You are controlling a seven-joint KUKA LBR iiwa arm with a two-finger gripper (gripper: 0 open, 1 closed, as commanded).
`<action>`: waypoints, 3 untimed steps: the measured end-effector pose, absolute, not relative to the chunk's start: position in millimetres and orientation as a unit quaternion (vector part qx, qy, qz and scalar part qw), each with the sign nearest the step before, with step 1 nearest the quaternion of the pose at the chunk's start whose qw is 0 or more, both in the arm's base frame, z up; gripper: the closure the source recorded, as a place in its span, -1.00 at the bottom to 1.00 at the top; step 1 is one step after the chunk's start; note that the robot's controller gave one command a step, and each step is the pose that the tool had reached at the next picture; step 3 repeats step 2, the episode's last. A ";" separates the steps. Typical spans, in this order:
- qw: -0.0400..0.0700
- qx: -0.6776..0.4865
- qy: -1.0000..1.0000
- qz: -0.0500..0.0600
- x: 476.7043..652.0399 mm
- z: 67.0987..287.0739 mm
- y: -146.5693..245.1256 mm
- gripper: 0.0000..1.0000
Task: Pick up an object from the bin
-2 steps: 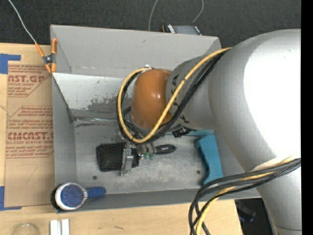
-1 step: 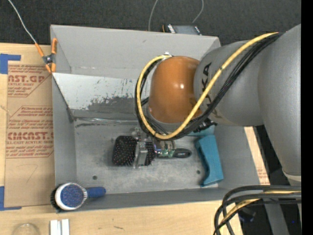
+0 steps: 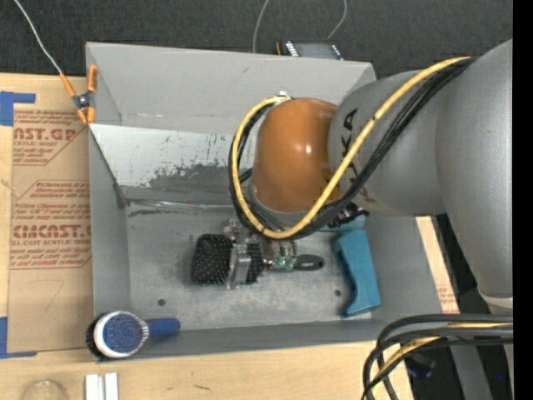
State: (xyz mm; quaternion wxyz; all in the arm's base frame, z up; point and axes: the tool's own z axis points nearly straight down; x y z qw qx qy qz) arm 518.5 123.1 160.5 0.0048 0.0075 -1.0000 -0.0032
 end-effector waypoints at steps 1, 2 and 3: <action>0.008 0.013 -1.000 -0.002 517.0 104.1 112.1 1.00; 0.005 0.016 -1.000 -0.003 522.2 277.5 88.4 1.00; 0.005 0.016 -1.000 -0.003 522.2 277.5 88.4 1.00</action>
Offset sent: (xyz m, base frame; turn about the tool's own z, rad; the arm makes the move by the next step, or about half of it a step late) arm 0.0004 -0.0104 -0.0517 -0.0103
